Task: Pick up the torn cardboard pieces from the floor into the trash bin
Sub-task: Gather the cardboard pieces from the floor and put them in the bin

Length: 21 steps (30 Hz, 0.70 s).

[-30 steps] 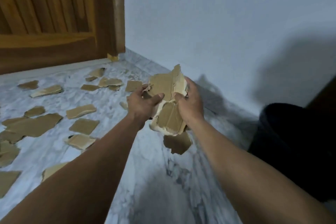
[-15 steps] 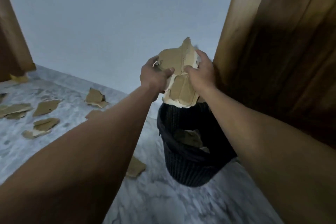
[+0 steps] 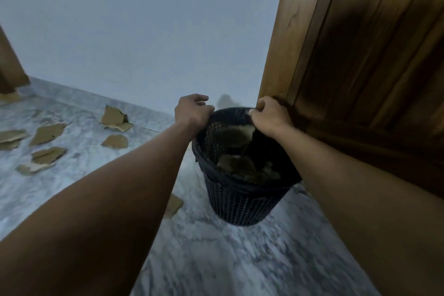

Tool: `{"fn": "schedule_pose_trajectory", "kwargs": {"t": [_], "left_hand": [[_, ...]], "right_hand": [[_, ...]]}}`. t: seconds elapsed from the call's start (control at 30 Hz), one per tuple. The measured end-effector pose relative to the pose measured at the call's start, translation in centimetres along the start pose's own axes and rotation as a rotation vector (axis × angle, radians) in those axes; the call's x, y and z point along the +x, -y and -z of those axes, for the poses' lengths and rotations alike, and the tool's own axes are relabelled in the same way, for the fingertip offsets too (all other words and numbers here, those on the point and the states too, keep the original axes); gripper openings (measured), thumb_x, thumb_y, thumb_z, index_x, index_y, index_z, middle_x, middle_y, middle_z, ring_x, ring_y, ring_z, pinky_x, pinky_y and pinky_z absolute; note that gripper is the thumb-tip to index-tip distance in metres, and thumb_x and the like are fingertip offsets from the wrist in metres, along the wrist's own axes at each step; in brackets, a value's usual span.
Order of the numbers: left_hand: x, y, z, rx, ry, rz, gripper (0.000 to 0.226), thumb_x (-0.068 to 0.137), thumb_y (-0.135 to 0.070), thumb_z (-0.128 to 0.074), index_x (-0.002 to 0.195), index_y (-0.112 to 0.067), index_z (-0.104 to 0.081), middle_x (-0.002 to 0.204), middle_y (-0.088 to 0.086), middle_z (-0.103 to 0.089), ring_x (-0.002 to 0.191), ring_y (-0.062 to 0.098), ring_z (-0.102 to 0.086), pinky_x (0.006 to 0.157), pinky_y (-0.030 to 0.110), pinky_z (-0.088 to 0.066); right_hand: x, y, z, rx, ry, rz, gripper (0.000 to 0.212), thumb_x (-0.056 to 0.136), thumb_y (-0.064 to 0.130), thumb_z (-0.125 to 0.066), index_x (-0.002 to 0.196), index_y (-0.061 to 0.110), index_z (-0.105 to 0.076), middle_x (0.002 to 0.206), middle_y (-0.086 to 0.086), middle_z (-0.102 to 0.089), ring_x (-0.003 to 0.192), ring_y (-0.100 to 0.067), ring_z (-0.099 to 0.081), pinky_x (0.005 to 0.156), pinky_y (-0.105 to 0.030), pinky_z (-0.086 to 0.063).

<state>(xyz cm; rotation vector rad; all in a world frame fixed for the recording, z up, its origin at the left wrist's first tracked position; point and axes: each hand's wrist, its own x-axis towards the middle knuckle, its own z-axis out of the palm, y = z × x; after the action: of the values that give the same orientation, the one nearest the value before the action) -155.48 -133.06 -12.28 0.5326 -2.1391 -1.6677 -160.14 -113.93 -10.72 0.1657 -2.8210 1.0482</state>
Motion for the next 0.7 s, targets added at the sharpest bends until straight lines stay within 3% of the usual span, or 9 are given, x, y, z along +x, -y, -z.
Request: {"fn": "schedule_pose_trajectory", "kwargs": {"t": [0.13,0.23,0.37,0.53,0.63,0.7], "left_hand": [[-1.0,1.5,3.7,0.045,-0.041,-0.042,0.029,0.090,-0.018,-0.072,0.118,-0.020,-0.073,0.114,0.001,-0.070,0.100,0.015,-0.064,0.088,0.025,-0.048],[-2.2,3.9,7.2,0.099,-0.079,-0.027,0.028,0.093,-0.020,-0.068,0.121,-0.018,-0.071,0.115,0.002,-0.069,0.099,0.015,-0.063,0.087,0.027,-0.048],[-4.5,8.8,12.6,0.202,-0.170,0.045,0.030,0.096,-0.024,-0.065,0.124,-0.015,-0.070,0.120,0.005,-0.071,0.110,0.022,-0.066,0.097,0.032,-0.051],[-9.6,17.1,19.6,0.343,-0.307,0.175,0.032,0.099,-0.029,-0.061,0.128,-0.018,-0.068,0.126,0.004,-0.069,0.116,0.021,-0.064,0.085,0.024,-0.041],[-13.9,22.6,23.6,0.454,-0.424,0.254,0.036,0.097,-0.031,-0.061,0.132,-0.020,-0.065,0.130,0.008,-0.067,0.117,0.027,-0.062,0.094,0.032,-0.046],[-16.7,26.0,26.0,0.623,-0.502,0.325,0.045,0.095,-0.038,-0.061,0.138,-0.024,-0.059,0.139,0.011,-0.060,0.132,0.033,-0.050,0.106,0.044,-0.043]], "right_hand": [[-1.4,3.8,-1.5,0.021,0.038,0.092,0.050,0.099,0.031,-0.054,0.146,0.021,-0.045,0.139,-0.009,-0.058,0.119,-0.030,-0.059,0.095,-0.034,-0.048],[-3.1,7.4,-4.0,0.038,0.067,0.207,0.047,0.101,0.033,-0.051,0.146,0.020,-0.045,0.138,-0.009,-0.057,0.114,-0.026,-0.060,0.086,-0.030,-0.045],[-5.8,11.3,-8.6,0.040,0.056,0.369,0.042,0.103,0.030,-0.047,0.144,0.019,-0.046,0.141,-0.006,-0.051,0.122,-0.023,-0.053,0.089,-0.033,-0.043],[-10.0,12.8,-17.3,0.039,0.137,0.523,0.040,0.104,0.028,-0.046,0.142,0.017,-0.047,0.142,-0.007,-0.051,0.117,-0.028,-0.056,0.090,-0.036,-0.045],[-12.4,11.4,-22.9,0.005,0.271,0.483,0.043,0.103,0.030,-0.048,0.144,0.016,-0.045,0.144,-0.012,-0.048,0.123,-0.034,-0.054,0.095,-0.041,-0.047],[-13.8,9.5,-26.3,-0.049,0.391,0.371,0.050,0.102,0.034,-0.050,0.148,0.017,-0.041,0.151,-0.013,-0.041,0.127,-0.037,-0.052,0.100,-0.044,-0.047]]}}
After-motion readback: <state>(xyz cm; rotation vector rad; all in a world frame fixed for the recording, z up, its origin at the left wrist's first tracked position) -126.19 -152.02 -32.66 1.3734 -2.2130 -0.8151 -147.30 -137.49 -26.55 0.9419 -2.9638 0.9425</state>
